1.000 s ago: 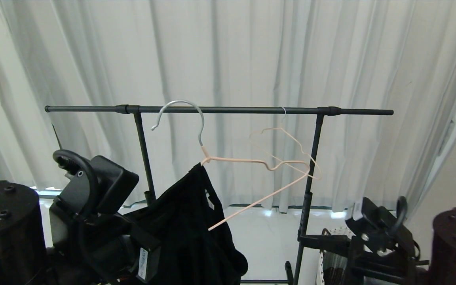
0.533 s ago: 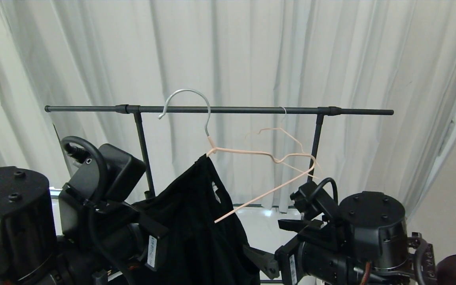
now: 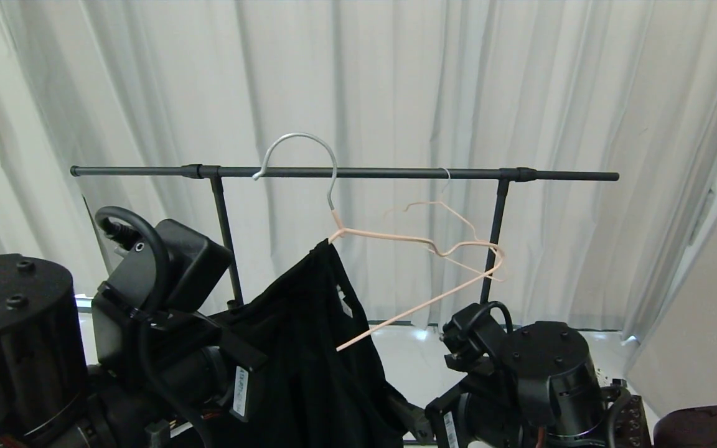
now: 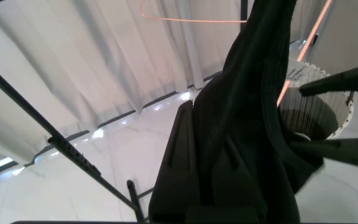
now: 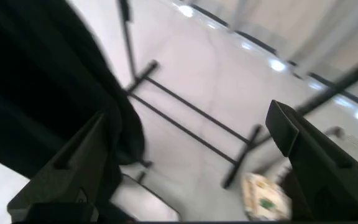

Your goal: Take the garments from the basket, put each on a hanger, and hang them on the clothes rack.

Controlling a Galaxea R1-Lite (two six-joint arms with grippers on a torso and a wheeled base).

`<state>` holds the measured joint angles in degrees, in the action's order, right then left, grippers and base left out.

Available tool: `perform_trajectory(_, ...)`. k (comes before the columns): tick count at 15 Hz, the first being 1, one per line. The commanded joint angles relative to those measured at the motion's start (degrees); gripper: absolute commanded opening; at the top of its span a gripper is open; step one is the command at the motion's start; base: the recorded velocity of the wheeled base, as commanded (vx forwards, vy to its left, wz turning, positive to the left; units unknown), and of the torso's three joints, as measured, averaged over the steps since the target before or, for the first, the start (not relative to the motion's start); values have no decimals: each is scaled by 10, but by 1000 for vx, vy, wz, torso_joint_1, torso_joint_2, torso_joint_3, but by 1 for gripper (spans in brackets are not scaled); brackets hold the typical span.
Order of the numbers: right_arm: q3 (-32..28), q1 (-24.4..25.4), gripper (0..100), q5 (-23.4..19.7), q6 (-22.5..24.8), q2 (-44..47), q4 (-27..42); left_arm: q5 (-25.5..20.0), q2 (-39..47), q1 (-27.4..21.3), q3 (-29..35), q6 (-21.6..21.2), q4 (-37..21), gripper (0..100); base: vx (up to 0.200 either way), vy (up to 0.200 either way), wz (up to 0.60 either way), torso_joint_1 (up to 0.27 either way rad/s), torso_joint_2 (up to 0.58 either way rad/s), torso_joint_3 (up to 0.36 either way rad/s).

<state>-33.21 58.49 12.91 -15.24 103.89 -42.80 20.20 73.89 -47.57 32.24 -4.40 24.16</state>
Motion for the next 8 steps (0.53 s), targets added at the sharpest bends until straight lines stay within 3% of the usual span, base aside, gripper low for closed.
perform_trajectory(1,17,-13,100,30,24,18,0,0,-2,0,-7,0,0,0,0,0,0,0,0,0)
perform_trajectory(4,28,-51,100,48,50,16,0,1,-2,2,-15,0,0,0,0,0,0,0,0,0)
perform_trajectory(8,27,-171,100,69,98,-18,-5,2,-25,17,-66,-43,0,0,0,0,0,0,0,0)
